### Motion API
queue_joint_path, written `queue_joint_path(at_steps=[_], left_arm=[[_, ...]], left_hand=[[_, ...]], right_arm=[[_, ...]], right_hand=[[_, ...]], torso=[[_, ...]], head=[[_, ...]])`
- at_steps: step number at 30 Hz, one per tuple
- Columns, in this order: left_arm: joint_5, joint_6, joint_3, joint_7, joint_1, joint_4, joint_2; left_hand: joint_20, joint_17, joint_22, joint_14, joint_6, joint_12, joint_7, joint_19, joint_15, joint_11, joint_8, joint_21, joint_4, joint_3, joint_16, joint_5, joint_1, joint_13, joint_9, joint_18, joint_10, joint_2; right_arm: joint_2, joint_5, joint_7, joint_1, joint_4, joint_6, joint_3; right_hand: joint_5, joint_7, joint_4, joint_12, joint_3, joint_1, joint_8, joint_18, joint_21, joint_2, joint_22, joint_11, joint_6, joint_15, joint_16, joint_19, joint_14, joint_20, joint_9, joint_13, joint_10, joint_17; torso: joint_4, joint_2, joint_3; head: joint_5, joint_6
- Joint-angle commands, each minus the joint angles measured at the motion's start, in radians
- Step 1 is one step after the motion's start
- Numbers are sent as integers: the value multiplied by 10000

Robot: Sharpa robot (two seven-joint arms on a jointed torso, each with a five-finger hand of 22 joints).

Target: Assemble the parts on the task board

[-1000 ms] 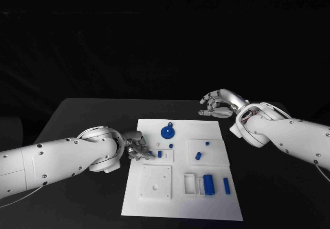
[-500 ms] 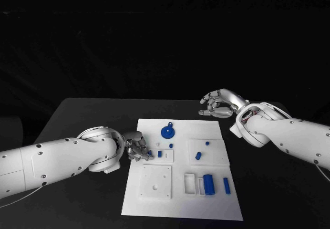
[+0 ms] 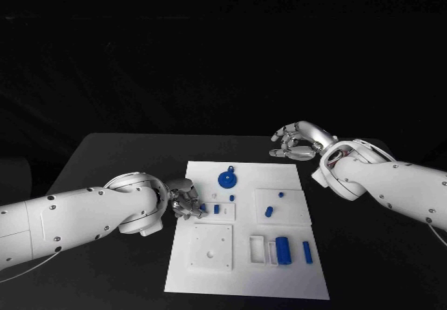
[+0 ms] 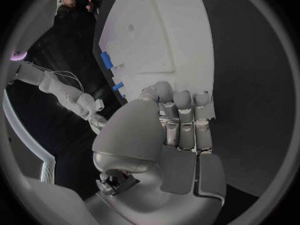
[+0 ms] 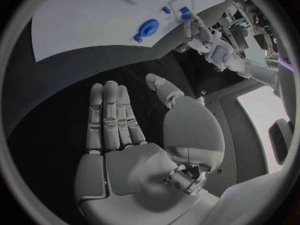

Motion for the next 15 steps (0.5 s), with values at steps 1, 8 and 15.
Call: queue_joint_path(at_steps=[1,8,15], left_arm=[[61,217,-58,-161,-64,4,-61],[53,245,-57,-260,-62,31,-140],[7,194,-57,-400,-62,47,-205]], left_hand=[[-1168,14,202,-33,-48,-21,-11,-73,-38,4,7,-41,-9,-87,15,32,167,16,-50,-96,-44,32],[-1158,4,155,-13,-85,-29,-5,18,-37,9,-2,-38,103,-415,-5,-481,-235,20,2,-120,-43,-744],[-1194,-45,53,50,-117,-65,-17,239,-82,-25,-43,-138,100,-12,-84,-2094,-1196,0,22,-107,-54,-1759]], right_arm=[[-5,-3,70,-10,18,107,2],[-7,-2,71,-12,25,108,2],[-12,2,75,-14,30,103,1]], right_hand=[[83,69,49,49,-9,-62,54,73,-35,9,15,3,5,8,-42,-9,40,91,12,-16,-101,10],[103,69,49,54,-13,-62,54,76,-37,6,19,3,2,7,-44,-9,40,93,11,-24,-103,11],[111,69,49,56,-14,-62,53,77,-39,4,20,3,1,7,-45,-10,40,94,11,-28,-105,12]], torso=[[-2,-1,3],[4,-4,7],[4,0,3]], head=[[4,3],[7,20],[7,21]])
